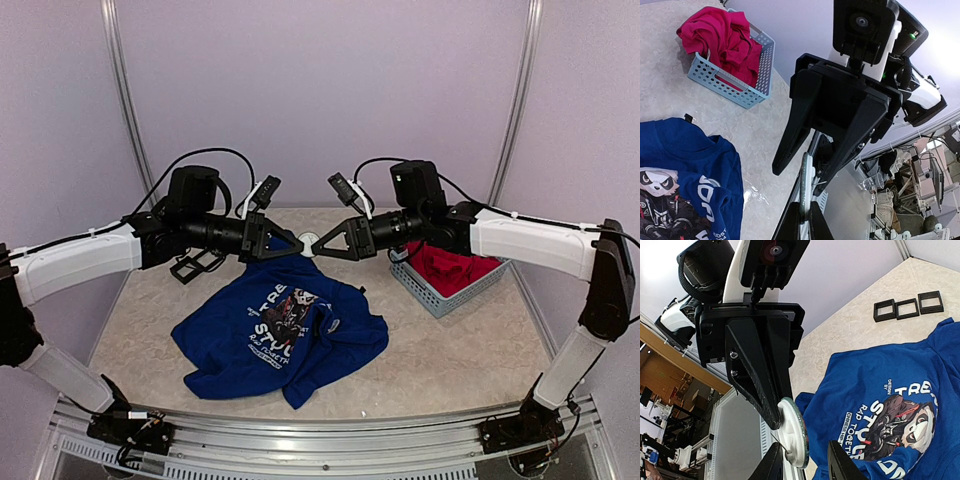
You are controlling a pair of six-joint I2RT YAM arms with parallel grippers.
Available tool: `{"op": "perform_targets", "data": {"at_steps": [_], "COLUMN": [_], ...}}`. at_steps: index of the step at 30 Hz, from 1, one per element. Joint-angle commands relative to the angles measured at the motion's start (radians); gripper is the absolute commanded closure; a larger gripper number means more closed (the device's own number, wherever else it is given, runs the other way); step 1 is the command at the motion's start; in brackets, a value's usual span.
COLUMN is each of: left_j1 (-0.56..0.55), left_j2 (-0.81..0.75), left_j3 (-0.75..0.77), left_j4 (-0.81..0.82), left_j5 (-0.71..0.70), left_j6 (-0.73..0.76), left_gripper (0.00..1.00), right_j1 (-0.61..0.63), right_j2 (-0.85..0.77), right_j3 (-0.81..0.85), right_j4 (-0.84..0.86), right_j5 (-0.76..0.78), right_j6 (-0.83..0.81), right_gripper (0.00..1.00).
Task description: Remove the brooch from the garment
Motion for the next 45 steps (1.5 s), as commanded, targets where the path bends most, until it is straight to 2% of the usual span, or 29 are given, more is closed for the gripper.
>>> {"op": "perform_targets", "data": {"at_steps": [1, 10, 29, 37, 45], "left_j1": [-0.011, -0.018, -0.026, -0.028, -0.031], "left_j2": [-0.018, -0.017, -0.008, -0.004, -0.006], "left_j3": [-0.009, 0.000, 0.029, 0.040, 0.042], "left_j4": [-0.004, -0.019, -0.048, -0.059, -0.064], "left_j5": [0.005, 0.000, -0.005, -0.003, -0.009], "left_j6": [0.002, 0.011, 0.032, 0.039, 0.044], "left_gripper": [1.00, 1.00, 1.00, 1.00, 1.00], "right_j1": [0.011, 0.011, 0.011, 0.011, 0.010], "right_j2": [0.024, 0.037, 0.096, 0.139, 0.151], "right_j3": [0.028, 0.034, 0.075, 0.116, 0.130], "right_j4": [0.014, 0.023, -0.030, -0.097, -0.155], "right_j5": [-0.001, 0.000, 0.026, 0.030, 0.115], "right_j6": [0.005, 0.018, 0.069, 0.062, 0.082], "right_gripper": [0.72, 0.81, 0.90, 0.92, 0.91]}}
